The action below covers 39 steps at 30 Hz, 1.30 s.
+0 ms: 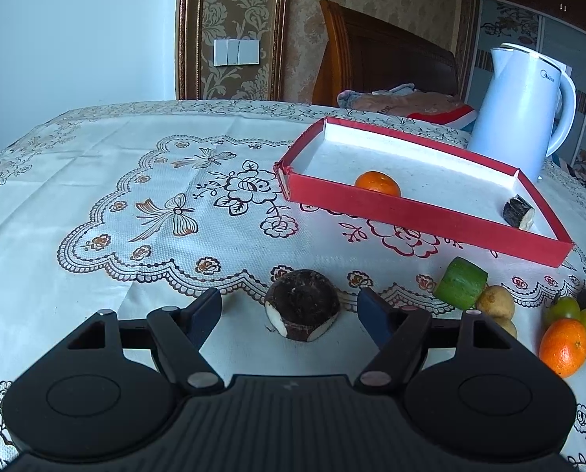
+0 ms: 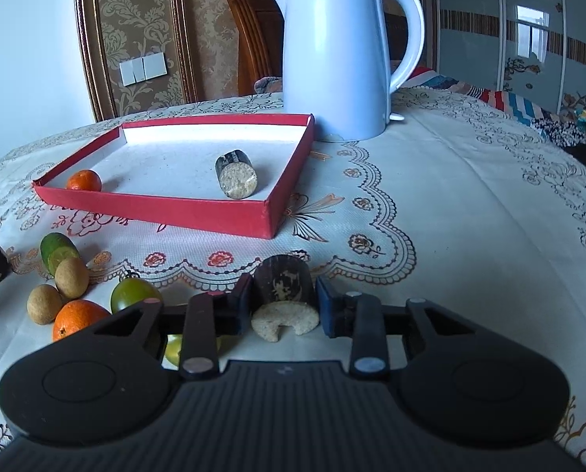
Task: Organize fruits
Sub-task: 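Close the left gripper on the dark round cut fruit while the right gripper holds the eggplant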
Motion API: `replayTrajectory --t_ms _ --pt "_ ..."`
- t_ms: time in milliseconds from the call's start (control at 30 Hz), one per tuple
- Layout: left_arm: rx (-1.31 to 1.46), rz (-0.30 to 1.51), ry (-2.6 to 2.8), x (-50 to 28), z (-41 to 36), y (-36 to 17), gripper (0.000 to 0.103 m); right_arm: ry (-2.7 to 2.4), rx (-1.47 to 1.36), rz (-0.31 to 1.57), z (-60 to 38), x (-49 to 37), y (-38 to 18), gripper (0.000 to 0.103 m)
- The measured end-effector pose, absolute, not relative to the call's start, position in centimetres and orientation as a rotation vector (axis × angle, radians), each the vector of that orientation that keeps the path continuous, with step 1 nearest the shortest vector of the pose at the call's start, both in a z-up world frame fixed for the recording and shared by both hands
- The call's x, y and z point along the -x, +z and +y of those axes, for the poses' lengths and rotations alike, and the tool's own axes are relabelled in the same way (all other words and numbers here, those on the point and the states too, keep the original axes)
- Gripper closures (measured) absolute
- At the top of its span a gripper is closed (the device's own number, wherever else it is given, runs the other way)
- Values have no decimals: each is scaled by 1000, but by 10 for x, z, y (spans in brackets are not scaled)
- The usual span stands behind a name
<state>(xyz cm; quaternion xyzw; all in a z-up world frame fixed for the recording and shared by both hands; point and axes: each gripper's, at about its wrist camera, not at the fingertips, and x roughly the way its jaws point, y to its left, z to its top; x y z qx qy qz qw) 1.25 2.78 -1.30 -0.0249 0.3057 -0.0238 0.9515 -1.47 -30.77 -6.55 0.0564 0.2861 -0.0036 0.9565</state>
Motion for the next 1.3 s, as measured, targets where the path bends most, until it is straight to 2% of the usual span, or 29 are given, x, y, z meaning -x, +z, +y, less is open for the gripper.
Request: replayTrajectory --t_ms 800,833,933,1000,1067,1133,1300 --pt "-12 646 -30 -18 18 -18 28 -7 -111 585 -307 14 -66 70" --pt "-13 644 -32 -18 17 -18 31 -8 -108 585 -306 14 -66 70" --pt "-17 643 -34 -18 17 -18 31 -8 -107 586 -306 14 -66 70" --pt "-18 644 -36 -18 17 -18 36 -9 -107 586 -306 14 -66 70" --pt "-21 640 -39 -18 17 -18 52 -9 -107 585 -306 14 -66 70" --pt "-24 636 -58 -17 16 -17 61 -9 -107 585 -306 14 -66 70" --pt "-20 634 -62 -16 17 -17 61 -10 -107 584 -306 15 -66 71"
